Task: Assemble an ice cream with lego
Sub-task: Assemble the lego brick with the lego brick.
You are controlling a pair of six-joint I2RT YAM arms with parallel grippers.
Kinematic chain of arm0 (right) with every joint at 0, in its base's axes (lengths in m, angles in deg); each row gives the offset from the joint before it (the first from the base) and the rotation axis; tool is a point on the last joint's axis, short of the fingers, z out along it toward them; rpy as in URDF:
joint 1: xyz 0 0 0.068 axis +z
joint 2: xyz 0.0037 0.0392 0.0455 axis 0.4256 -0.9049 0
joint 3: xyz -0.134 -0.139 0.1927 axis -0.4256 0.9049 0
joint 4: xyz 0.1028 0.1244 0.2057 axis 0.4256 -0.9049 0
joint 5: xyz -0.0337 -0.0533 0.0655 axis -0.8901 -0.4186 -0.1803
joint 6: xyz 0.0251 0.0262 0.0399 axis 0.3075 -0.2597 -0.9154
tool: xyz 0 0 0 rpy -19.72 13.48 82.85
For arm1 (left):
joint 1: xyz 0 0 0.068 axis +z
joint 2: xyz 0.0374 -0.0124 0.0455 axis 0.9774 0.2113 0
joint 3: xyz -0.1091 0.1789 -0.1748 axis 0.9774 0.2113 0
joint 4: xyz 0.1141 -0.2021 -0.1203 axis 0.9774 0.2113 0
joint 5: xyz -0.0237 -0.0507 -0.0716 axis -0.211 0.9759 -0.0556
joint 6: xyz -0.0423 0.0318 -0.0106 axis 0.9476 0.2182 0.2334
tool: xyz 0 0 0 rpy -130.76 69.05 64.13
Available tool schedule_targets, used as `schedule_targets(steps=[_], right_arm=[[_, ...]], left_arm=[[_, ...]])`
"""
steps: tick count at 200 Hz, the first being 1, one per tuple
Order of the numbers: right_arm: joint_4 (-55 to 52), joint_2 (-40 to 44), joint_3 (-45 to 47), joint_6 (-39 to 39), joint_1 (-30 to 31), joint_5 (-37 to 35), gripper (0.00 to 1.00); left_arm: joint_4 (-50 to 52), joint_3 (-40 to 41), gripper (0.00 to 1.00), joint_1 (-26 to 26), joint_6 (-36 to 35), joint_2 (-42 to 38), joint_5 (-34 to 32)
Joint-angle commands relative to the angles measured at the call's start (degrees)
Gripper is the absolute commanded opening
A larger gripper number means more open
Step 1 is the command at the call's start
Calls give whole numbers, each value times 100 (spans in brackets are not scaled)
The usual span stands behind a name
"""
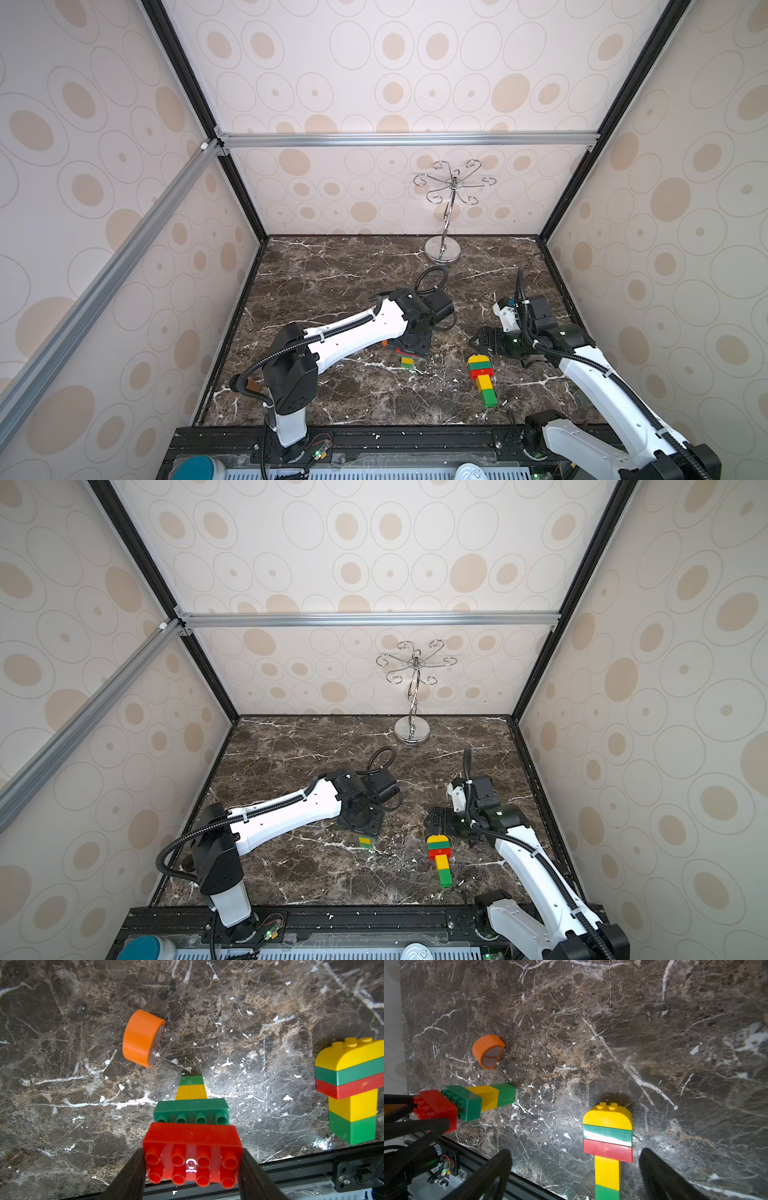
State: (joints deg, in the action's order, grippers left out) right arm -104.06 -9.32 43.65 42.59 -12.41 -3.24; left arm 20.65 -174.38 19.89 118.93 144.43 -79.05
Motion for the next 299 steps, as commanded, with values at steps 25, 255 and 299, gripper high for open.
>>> schedule_targets(steps=[25,255,299], right_arm=[[-38,61,44,41,-38,21,98],[-36,39,44,41,-38,15,98],[-40,57,44,33,-38,12,98]], left_arm=[[2,-126,41,32,-83,61,0],[59,-260,40,122,-87,87,-34],[9,-126,40,153,-110,89,-42]])
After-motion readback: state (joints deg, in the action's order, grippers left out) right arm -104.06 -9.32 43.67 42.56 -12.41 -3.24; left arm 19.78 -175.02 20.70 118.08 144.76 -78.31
